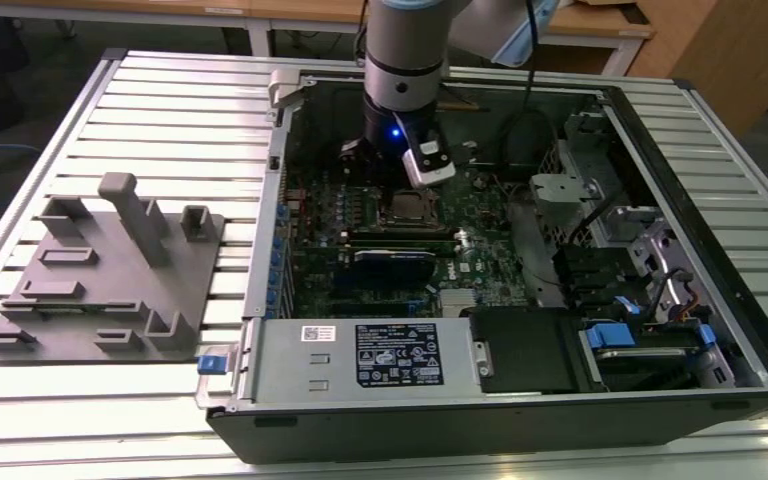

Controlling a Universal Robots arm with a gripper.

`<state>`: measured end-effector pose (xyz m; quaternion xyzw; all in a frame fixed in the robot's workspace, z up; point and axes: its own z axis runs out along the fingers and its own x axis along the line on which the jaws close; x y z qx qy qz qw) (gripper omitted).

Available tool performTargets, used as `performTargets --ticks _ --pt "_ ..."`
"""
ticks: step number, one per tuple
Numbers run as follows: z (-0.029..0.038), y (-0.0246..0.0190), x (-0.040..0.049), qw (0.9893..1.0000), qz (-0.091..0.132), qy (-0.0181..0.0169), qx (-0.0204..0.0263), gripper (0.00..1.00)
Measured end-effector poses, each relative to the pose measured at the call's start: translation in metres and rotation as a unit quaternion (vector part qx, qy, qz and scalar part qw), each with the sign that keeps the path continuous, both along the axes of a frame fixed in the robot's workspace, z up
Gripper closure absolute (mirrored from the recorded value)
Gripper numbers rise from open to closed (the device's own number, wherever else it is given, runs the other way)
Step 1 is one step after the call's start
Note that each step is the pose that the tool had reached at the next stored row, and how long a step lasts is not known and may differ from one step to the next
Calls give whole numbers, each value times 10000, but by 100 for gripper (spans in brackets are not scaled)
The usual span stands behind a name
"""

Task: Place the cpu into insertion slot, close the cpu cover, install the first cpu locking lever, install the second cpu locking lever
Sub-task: 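Close the cpu cover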

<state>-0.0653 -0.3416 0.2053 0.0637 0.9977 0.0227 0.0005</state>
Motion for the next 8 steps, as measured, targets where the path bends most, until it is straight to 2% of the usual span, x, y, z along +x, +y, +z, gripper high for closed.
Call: performTargets --ticks 5,8 --pt "-58 -1 -17 10000 3 -4 0 90" --pt "-61 -1 -18 10000 5 -4 -1 90"
